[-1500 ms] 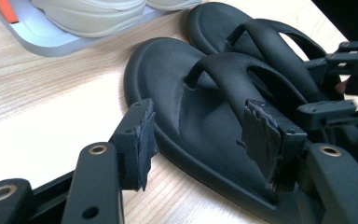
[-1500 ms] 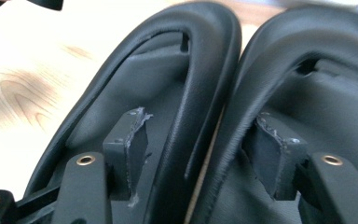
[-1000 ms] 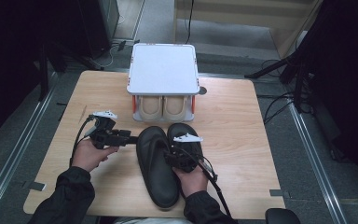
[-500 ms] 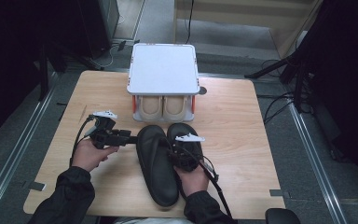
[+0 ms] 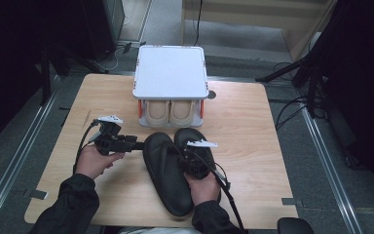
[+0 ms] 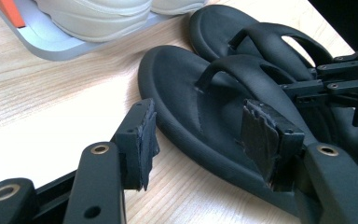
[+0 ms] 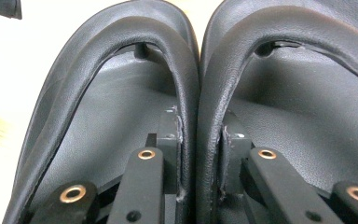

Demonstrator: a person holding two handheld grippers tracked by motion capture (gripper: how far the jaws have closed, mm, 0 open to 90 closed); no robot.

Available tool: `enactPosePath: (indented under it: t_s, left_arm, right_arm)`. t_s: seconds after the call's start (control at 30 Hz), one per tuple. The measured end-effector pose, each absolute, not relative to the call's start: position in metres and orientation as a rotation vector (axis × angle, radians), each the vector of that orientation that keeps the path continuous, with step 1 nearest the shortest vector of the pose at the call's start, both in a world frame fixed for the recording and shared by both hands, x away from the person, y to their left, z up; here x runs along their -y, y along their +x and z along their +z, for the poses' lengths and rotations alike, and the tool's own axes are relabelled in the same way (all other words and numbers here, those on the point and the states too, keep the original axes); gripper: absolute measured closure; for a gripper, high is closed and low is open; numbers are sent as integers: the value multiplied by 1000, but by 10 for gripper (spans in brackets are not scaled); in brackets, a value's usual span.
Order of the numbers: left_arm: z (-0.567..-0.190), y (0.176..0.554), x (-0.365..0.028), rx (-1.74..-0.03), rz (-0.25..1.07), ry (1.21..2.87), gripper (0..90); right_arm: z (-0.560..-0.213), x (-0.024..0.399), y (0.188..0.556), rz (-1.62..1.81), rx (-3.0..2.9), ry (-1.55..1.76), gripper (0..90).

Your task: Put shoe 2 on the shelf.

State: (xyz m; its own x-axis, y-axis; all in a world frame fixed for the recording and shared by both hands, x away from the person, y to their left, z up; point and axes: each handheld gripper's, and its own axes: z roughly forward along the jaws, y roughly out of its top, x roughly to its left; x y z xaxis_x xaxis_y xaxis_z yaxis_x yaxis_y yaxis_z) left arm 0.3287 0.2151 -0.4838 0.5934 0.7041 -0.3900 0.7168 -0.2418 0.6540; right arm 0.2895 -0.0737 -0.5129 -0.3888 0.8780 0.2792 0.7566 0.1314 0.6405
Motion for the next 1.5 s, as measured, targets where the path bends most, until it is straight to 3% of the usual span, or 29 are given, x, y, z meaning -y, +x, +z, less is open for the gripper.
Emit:
enactPosePath:
  t_s: [0.37, 0.7, 1.5]
  left_arm:
    - [-484, 330, -218, -1153, -4, 1968, 456]
    - [-482, 331, -225, -1174, 23, 1954, 459]
    - [-485, 315, -256, -1285, 65, 1937, 451]
  right_arm:
    - [-503, 87, 283, 1127, -2312, 1580, 754]
    - [-492, 105, 283, 1181, -2590, 1214, 753]
    - [-476, 96, 323, 1241, -2919, 777, 751]
